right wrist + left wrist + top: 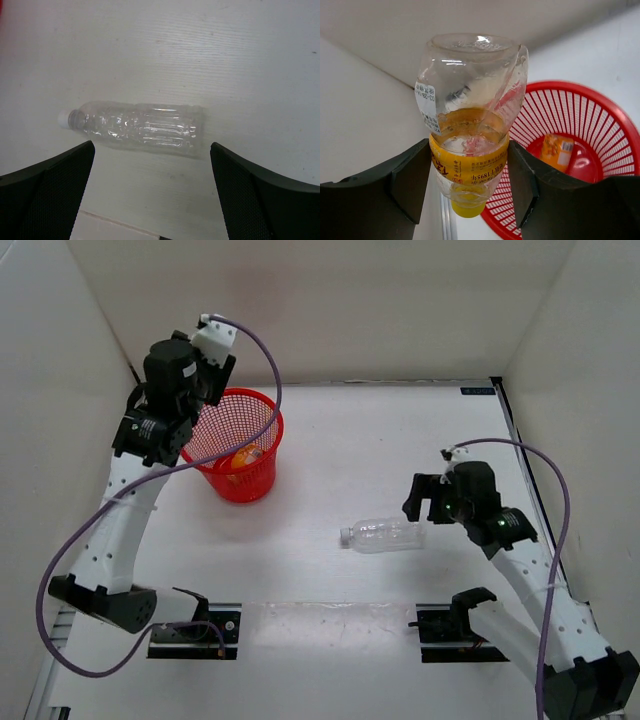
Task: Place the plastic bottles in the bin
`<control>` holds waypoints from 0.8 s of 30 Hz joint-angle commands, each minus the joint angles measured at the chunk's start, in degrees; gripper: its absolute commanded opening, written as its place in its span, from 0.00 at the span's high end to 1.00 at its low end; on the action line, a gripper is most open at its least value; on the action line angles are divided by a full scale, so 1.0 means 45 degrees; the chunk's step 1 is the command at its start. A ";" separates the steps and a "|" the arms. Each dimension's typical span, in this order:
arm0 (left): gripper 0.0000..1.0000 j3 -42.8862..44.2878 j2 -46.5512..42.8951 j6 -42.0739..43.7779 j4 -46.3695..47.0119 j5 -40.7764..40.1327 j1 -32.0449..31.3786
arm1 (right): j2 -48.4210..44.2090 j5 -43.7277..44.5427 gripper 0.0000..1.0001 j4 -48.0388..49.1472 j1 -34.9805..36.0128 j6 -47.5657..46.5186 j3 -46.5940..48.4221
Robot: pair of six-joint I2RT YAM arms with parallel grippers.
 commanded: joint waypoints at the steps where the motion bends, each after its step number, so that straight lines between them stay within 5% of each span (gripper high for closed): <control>1: 0.68 -0.1186 0.1644 -0.0226 -0.0640 0.0985 0.0621 | 0.1050 -0.0696 0.01 0.0315 0.0717 -0.2035 0.1043; 8: 0.63 -0.1909 0.2251 -0.0989 -0.0757 0.2176 0.1717 | 0.3124 0.0318 0.01 -0.0821 0.3938 -0.5649 0.2393; 15: 0.00 -0.2750 0.1999 -0.1106 -0.1263 0.2293 0.1834 | 0.4801 0.0399 0.01 -0.0684 0.5854 -0.8326 0.2236; 24: 0.00 -0.1208 0.0906 -0.1496 -0.2825 0.2548 0.2342 | 0.8059 -0.0110 0.01 -0.0527 0.6090 -1.0593 0.2725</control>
